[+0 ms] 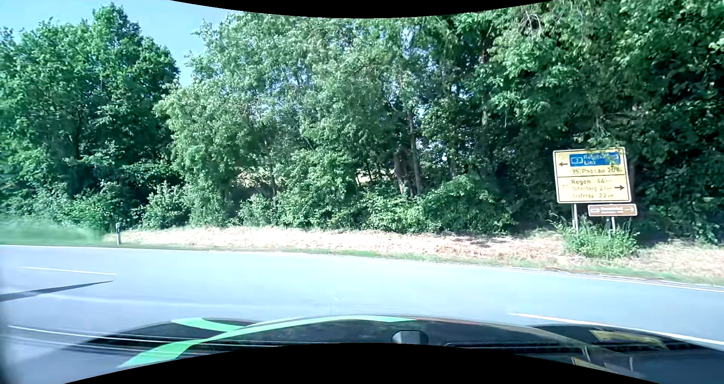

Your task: Follow the waypoints while adhering to traffic rules and regulations

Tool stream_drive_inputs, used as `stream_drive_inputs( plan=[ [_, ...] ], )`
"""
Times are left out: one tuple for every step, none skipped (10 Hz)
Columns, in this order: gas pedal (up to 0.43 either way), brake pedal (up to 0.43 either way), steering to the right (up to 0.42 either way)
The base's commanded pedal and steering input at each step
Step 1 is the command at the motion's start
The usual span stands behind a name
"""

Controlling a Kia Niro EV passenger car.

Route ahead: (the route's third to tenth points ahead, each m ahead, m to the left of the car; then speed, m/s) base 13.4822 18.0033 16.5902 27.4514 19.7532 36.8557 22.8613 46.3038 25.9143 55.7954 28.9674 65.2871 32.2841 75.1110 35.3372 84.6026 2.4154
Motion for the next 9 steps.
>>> stream_drive_inputs(
  plan=[
    [0.409, 0.0, -0.345],
    [0.421, 0.0, -0.356],
    [0.429, 0.0, -0.365],
    [0.421, 0.0, -0.369],
    [0.421, 0.0, -0.369],
    [0.421, 0.0, -0.369],
    [0.421, 0.0, -0.369],
    [0.421, 0.0, -0.369],
    [0.421, 0.0, -0.369]
  ],
)
